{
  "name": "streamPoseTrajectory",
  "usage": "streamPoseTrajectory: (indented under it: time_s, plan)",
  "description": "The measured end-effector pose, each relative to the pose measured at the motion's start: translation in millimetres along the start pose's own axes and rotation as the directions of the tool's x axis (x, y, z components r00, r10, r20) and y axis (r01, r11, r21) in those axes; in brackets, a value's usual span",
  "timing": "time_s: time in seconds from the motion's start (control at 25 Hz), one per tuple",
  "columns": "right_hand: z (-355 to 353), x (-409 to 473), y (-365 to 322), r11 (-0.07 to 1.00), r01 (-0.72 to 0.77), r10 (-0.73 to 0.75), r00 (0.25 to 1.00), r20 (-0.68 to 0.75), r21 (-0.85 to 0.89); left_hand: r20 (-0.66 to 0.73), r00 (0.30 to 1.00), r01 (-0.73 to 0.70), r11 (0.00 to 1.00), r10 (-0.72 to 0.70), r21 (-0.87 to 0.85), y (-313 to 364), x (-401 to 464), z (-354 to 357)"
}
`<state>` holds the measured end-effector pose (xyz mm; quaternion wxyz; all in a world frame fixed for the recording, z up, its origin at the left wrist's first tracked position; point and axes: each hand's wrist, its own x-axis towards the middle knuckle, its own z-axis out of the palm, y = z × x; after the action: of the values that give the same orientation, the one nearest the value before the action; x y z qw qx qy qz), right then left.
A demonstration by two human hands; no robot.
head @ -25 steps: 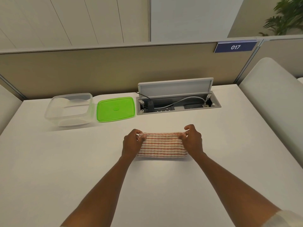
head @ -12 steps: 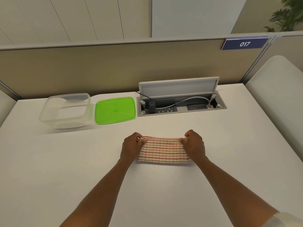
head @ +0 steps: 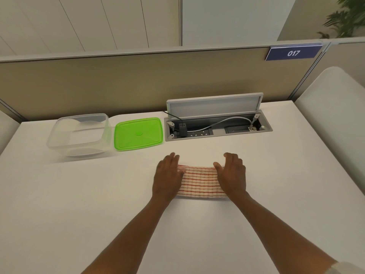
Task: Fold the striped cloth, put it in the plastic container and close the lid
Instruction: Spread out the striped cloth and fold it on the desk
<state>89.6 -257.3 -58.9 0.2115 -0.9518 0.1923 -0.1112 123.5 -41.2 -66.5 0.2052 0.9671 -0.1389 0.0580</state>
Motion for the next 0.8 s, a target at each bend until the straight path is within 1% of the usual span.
streamPoseTrajectory:
  time_s: [0.04, 0.12, 0.2, 0.28, 0.36, 0.4, 0.48, 0.64, 0.72, 0.8]
  plan:
    - [2, -5, -6, 0.996, 0.091, -0.091, 0.996, -0.001, 0.026, 0.047, 0.994, -0.1, 0.994, 0.098, 0.037, 6, -3, 3]
    - [9, -19, -16, 0.971, 0.23, -0.236, 0.967, 0.101, 0.07, 0.169, 0.958, -0.248, 0.965, 0.231, 0.085, 16, -9, 13]
    - [22, -35, -20, 0.949, 0.312, -0.316, 0.917, 0.245, 0.053, 0.252, 0.933, -0.289, 0.952, 0.256, 0.101, 17, -15, 23]
    - [34, -47, -15, 0.925, 0.38, -0.356, 0.871, 0.34, -0.005, 0.315, 0.923, -0.264, 0.958, 0.218, 0.109, 10, -21, 31]
    - [41, -52, -5, 0.893, 0.435, -0.367, 0.852, 0.374, -0.116, 0.332, 0.923, -0.25, 0.959, 0.196, 0.13, 3, -25, 36]
    - [42, -52, -1, 0.883, 0.444, -0.364, 0.853, 0.375, -0.152, 0.33, 0.925, -0.244, 0.961, 0.19, 0.132, 1, -25, 36]
    - [42, -51, 5, 0.886, 0.431, -0.347, 0.86, 0.374, -0.171, 0.315, 0.936, -0.211, 0.967, 0.158, 0.141, -1, -25, 36]
    - [38, -48, 16, 0.879, 0.428, -0.343, 0.874, 0.345, -0.209, 0.278, 0.96, -0.099, 0.974, 0.039, 0.205, -8, -28, 32]
    - [30, -47, 23, 0.87, 0.427, -0.336, 0.879, 0.337, -0.246, 0.262, 0.965, -0.065, 0.974, 0.005, 0.219, -10, -30, 29]
    - [24, -46, 31, 0.885, 0.38, -0.288, 0.9, 0.326, -0.268, 0.255, 0.966, -0.004, 0.978, -0.05, 0.206, -10, -31, 26]
